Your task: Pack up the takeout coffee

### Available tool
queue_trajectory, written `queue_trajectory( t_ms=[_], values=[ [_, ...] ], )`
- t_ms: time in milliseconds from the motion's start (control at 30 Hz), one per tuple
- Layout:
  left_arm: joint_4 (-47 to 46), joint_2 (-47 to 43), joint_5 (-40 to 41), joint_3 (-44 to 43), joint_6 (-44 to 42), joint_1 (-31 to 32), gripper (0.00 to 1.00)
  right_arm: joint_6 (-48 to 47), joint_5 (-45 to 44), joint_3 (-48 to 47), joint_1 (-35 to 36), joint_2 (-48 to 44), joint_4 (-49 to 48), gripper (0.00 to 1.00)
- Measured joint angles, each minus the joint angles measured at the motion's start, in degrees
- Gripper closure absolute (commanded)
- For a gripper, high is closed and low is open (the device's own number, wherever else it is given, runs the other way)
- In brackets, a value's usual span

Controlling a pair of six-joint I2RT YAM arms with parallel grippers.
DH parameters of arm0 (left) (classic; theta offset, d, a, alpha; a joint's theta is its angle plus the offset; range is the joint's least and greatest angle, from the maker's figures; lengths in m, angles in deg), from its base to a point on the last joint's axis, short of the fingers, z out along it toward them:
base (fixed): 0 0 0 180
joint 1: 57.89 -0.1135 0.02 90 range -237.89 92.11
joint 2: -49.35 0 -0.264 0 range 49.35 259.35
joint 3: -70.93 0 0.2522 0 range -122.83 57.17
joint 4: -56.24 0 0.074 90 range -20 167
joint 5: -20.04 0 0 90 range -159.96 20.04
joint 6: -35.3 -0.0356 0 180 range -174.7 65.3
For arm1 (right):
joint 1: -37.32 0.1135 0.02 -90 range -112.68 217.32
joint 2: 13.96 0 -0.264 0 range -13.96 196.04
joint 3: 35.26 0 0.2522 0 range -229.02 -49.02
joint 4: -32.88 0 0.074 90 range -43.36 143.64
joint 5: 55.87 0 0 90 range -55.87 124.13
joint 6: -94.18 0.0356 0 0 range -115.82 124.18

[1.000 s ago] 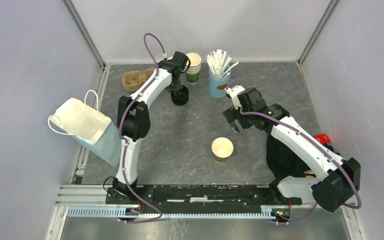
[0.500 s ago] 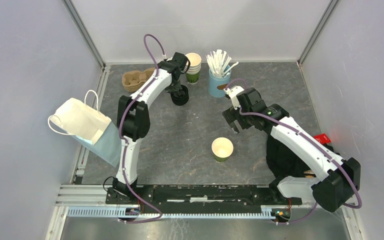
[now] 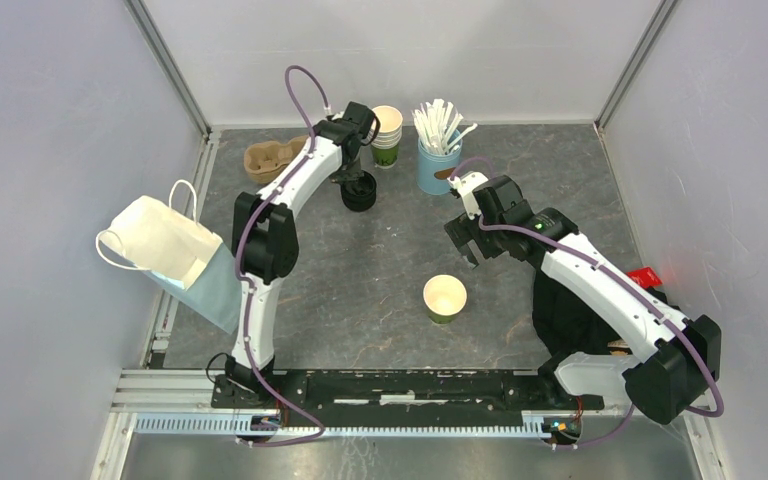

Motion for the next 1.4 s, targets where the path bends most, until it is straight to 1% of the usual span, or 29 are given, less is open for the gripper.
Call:
queue_trajectory(
  t_ms=[133,467,500,567,600,700,833,1200,1400],
  values=[
    [0.02,-0.96,0.04,0.00,0.00,-0.02,0.98,0.00,0.00,0.00,0.04,0.00,0.00,0.02],
    [0.04,-2.34,0.02,-0.02,0.00,-0.02,0.98,0.00,0.02,0.00,0.26,0.00,-0.02,0.02],
    [0.02,-2.38,0.02,-0.02,0.00,-0.02,0.96,0.00,0.02,0.00,0.26,0.00,-0.02,0.02],
    [0.04,-2.40,0.00,-0.02,-0.02,-0.02,0.83,0.00,0.02,0.00,0.26,0.00,-0.04,0.02],
    [0.02,-2.40,0.02,-0.02,-0.02,-0.02,0.79,0.00,0.02,0.00,0.26,0.00,-0.04,0.02],
    [0.04,-2.40,-0.20,-0.02,-0.09,-0.04,0.69,0.00,0.02,0.00,0.26,0.00,-0.04,0.02],
    [0.28,-2.23,-1.77,-0.79,-0.68,-0.42,0.62,0.00,0.02,0.00,0.26,0.00,-0.11,0.02],
    [0.35,0.85,-4.02,-3.45,-3.28,-1.33,0.60,0.00,0.02,0.00,0.26,0.00,-0.39,0.02],
    [0.44,2.51,-4.48,-3.54,-3.37,-1.64,0.63,0.00,0.02,0.00,0.26,0.00,-0.39,0.02]
  ],
)
